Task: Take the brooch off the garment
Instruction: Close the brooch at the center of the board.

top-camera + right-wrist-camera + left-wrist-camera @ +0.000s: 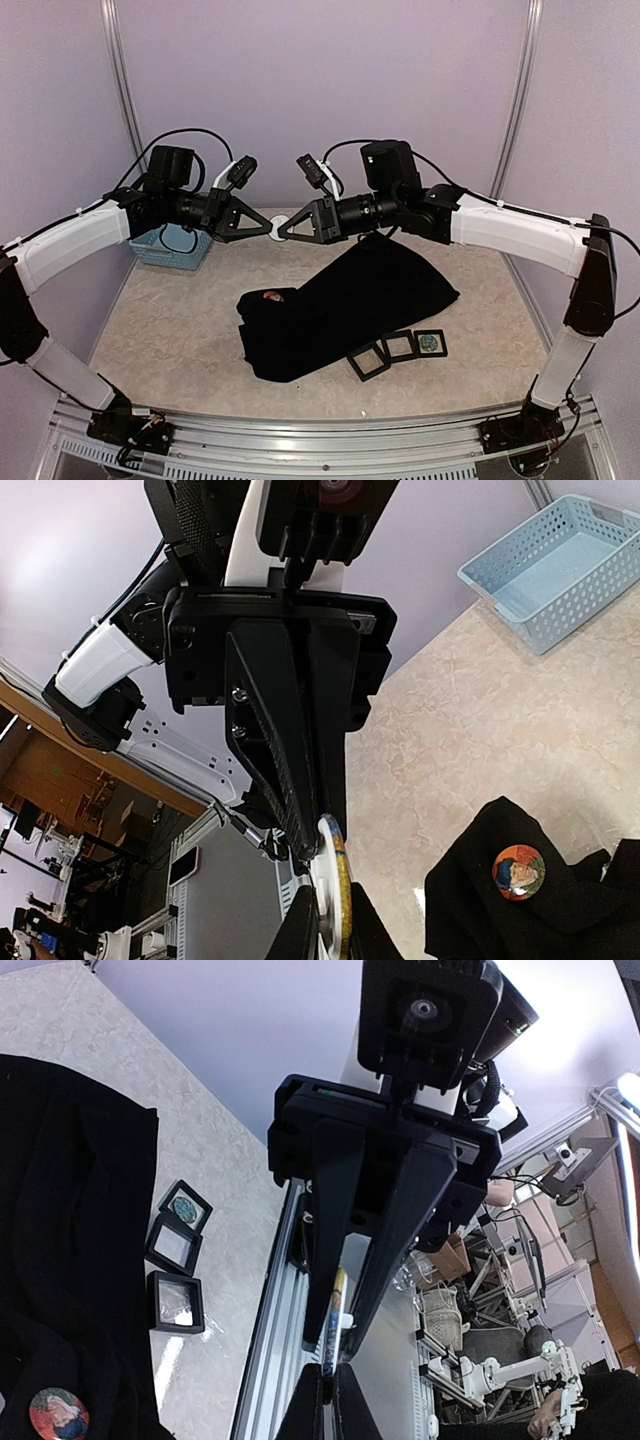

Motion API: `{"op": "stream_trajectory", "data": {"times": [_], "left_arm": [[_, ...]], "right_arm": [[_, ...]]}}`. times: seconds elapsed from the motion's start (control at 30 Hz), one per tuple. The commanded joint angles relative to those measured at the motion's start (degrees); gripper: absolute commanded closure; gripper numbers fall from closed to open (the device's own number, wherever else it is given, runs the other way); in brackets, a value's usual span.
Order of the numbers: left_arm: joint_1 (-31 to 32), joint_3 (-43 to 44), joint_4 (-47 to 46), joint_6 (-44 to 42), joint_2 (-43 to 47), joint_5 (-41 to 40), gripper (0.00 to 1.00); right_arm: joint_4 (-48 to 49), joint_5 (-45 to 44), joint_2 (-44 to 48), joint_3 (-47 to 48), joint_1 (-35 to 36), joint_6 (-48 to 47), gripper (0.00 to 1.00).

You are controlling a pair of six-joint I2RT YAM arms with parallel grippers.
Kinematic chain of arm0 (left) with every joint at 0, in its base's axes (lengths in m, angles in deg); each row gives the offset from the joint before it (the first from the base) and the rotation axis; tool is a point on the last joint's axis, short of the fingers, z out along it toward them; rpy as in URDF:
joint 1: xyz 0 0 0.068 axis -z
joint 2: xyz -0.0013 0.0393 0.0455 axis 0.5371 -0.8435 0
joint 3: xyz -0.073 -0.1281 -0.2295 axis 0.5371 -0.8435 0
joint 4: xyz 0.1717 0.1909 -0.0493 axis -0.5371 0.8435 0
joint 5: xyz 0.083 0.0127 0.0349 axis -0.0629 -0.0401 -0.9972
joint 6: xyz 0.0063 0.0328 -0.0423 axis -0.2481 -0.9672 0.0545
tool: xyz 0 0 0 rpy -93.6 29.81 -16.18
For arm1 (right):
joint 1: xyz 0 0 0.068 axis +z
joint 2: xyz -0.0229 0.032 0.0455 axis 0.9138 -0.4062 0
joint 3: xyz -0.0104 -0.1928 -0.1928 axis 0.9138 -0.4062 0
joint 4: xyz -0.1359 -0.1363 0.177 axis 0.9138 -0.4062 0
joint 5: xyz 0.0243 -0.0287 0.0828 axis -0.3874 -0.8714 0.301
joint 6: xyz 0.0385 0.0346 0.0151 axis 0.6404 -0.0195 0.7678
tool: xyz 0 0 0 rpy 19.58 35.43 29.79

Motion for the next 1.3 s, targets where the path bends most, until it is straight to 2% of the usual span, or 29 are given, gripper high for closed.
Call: {"op": "stream_trajectory", "data": {"times": [0.0,0.37,0.8,1.27], "left_arm": [[0.6,1.7,1.9,-0.5,0.6,1.0,1.0],[0.8,1.9,2.5,-1.0,0.6,0.9,1.0],[0.9,2.0,2.8,-1.2,0.6,0.6,1.0],[1.0,1.9,3.4,-1.5,0.9,0.0,1.0]], "right_arm": [[-3.2,-3.7,-2.1,1.4,0.3,-0.2,0.92],[-7.7,-4.3,-4.7,4.0,0.0,0.6,0.95],[-10.9,-2.5,-7.3,7.2,0.0,-0.1,0.9],[-16.2,-9.2,-7.5,8.0,-0.8,1.5,0.94]]}}
